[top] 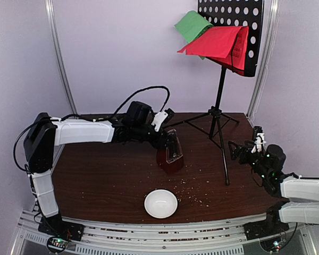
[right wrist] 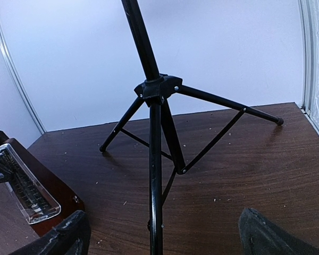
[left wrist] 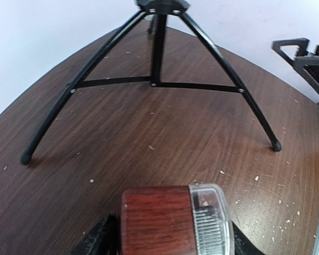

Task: Pack up the instrument practice props

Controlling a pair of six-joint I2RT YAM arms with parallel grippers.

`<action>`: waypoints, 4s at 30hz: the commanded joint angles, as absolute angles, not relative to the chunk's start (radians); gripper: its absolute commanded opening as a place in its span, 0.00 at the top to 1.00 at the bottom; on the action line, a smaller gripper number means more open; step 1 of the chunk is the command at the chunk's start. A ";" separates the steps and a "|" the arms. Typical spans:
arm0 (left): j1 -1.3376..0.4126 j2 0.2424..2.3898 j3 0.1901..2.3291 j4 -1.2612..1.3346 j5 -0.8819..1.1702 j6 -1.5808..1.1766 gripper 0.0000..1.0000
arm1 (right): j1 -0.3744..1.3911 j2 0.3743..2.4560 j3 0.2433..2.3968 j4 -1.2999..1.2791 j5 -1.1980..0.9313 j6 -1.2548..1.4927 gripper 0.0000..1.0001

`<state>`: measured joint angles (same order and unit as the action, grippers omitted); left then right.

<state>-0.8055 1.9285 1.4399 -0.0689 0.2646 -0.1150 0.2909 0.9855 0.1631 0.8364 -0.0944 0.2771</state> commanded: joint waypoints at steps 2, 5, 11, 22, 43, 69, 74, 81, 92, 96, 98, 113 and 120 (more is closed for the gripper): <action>-0.804 1.806 1.318 0.009 -0.026 -0.285 0.60 | 0.285 0.964 0.157 0.829 -0.091 0.276 0.00; -0.805 1.744 1.264 0.000 -0.160 -0.341 0.60 | 0.285 0.969 0.159 0.829 -0.088 0.277 0.00; -0.808 1.706 1.225 -0.095 -0.318 -0.442 0.58 | 0.285 0.981 0.168 0.822 -0.071 0.284 0.00; -0.816 1.590 1.103 0.020 -0.175 -0.459 0.10 | 0.285 0.992 0.189 0.785 -0.064 0.289 0.00; -0.505 1.465 0.854 0.050 -0.001 -0.535 0.02 | 0.285 0.925 0.221 0.648 -0.014 0.349 0.00; -0.534 1.820 0.929 0.124 0.058 -0.476 0.04 | 0.285 0.814 0.201 0.579 -0.037 0.427 0.00; -0.566 1.827 0.928 0.111 0.076 -0.473 0.04 | 0.285 0.822 0.206 0.574 -0.051 0.420 0.00; -0.657 1.826 0.921 0.125 0.085 -0.513 0.04 | 0.286 0.819 0.201 0.574 -0.049 0.422 0.00; -0.766 1.855 0.981 0.170 0.101 -0.549 0.04 | 0.285 0.824 0.210 0.558 -0.060 0.414 0.00; -0.766 1.757 0.986 0.094 -0.023 -0.449 0.02 | 0.285 0.805 0.218 0.533 -0.060 0.398 0.00; -0.765 1.683 0.986 0.076 -0.039 -0.370 0.02 | 0.286 0.797 0.221 0.524 -0.059 0.393 0.00; -0.723 1.716 1.290 -0.054 0.415 0.082 0.02 | 0.285 0.813 0.252 0.502 -0.163 0.416 0.00; -0.629 1.823 1.366 -0.023 0.697 0.084 0.02 | 0.285 0.782 0.259 0.442 -0.184 0.399 0.00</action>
